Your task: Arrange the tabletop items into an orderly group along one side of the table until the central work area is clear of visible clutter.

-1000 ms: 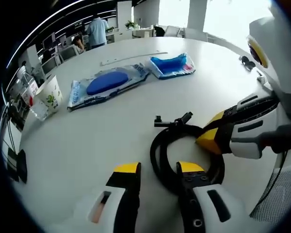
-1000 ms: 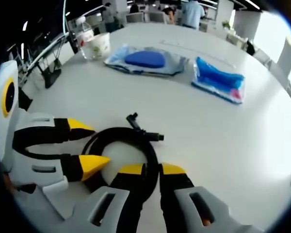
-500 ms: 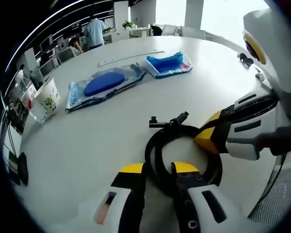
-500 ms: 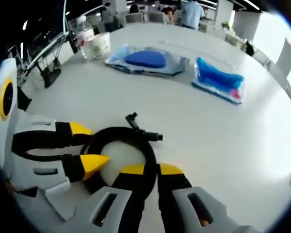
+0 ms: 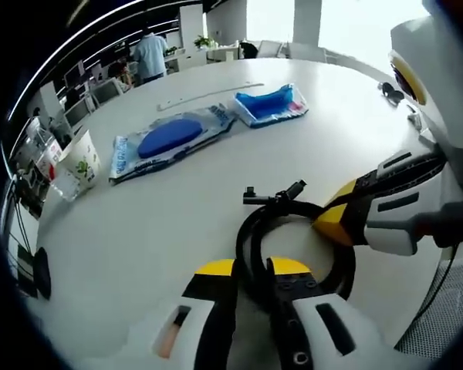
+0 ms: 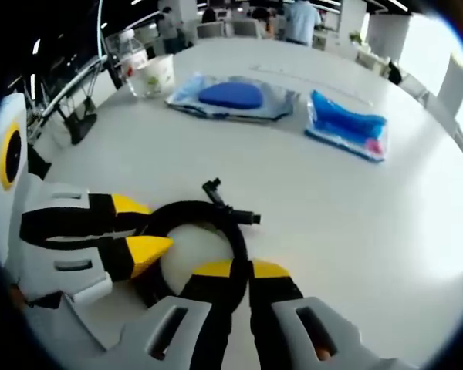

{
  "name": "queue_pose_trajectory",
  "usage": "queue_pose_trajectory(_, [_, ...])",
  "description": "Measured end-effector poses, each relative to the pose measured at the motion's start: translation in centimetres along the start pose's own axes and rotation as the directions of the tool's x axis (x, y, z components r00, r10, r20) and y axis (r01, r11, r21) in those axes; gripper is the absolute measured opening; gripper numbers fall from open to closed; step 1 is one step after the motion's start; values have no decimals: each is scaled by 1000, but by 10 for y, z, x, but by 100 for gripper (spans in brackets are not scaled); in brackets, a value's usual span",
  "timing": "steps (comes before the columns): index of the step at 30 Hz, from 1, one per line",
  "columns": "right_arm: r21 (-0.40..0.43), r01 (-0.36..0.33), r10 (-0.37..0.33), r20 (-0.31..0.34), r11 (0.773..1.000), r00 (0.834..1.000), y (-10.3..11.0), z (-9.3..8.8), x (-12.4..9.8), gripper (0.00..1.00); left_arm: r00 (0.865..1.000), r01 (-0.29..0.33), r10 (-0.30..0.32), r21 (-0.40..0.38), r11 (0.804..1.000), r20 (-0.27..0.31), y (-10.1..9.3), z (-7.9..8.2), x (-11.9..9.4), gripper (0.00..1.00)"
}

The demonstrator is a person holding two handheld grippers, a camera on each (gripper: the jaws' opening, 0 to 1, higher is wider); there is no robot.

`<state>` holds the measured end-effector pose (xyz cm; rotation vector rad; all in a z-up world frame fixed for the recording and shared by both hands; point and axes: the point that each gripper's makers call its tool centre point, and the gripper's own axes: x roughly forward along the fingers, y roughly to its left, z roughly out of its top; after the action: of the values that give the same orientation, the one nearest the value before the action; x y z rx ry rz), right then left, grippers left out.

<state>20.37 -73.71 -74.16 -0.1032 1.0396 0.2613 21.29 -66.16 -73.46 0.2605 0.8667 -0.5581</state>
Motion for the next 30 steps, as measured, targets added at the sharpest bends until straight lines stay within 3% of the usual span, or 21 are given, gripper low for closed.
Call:
queue_pose_trajectory(15, [9,-4,4,7,1000,1000,0,2,-3,2,1000,5,-4,-22,1000,6,2,4,-3,11])
queue_pose_trajectory(30, [57,7,-11,68,998,998,-14,30,-12,2,999,3,-2,-22,1000,51,9,37,0,10])
